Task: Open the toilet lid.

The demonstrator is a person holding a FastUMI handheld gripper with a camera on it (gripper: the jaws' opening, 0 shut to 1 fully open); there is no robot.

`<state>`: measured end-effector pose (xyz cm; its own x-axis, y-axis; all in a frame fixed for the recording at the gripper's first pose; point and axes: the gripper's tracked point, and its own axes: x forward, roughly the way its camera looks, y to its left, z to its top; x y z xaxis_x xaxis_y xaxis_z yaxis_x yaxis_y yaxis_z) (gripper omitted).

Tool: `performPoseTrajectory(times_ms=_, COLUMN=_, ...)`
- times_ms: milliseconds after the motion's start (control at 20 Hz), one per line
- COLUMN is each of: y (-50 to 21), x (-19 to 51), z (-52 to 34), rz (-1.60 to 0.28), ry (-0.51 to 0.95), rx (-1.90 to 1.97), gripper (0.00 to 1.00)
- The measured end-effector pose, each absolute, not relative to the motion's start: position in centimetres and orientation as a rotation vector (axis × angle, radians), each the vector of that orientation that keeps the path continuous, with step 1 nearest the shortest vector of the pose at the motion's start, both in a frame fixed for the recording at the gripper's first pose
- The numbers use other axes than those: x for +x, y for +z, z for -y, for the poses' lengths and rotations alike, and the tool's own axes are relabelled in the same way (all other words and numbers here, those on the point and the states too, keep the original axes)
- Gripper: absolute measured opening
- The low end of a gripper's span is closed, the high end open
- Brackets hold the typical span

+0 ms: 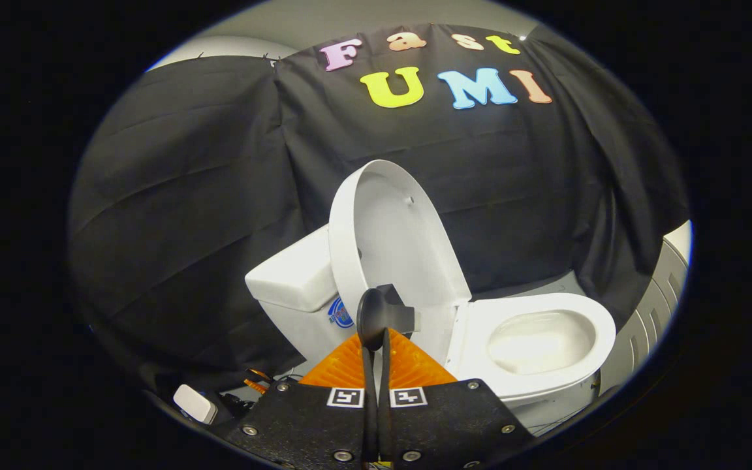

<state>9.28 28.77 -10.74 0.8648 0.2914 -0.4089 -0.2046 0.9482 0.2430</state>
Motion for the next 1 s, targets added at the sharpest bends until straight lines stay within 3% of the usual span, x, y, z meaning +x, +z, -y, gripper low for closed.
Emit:
performPoseTrajectory(times_ms=350, y=-10.4, x=9.6, z=-28.7, rz=-0.42, ry=0.282, rx=0.165, gripper=0.01)
performPoseTrajectory(times_ms=450, y=-10.5, x=9.3, z=-29.8, rz=-0.425, ry=0.345, rx=0.193, gripper=0.08)
performPoseTrajectory(times_ms=500, y=-10.3, x=9.2, z=-30.2, rz=-0.425, ry=0.378, rx=0.205, gripper=0.19)
performPoseTrajectory(times_ms=700, y=-6.1, x=8.2, z=-29.2, rz=-0.302, ry=0.419, rx=0.112, gripper=0.89)
performPoseTrajectory(times_ms=800, y=-4.7, x=7.8, z=-28.2, rz=-0.257, ry=0.428, rx=0.088, gripper=0.95)
performPoseTrajectory(times_ms=1000, y=-2.4, x=7.5, z=-24.5, rz=-0.206, ry=0.387, rx=0.103, gripper=0.95)
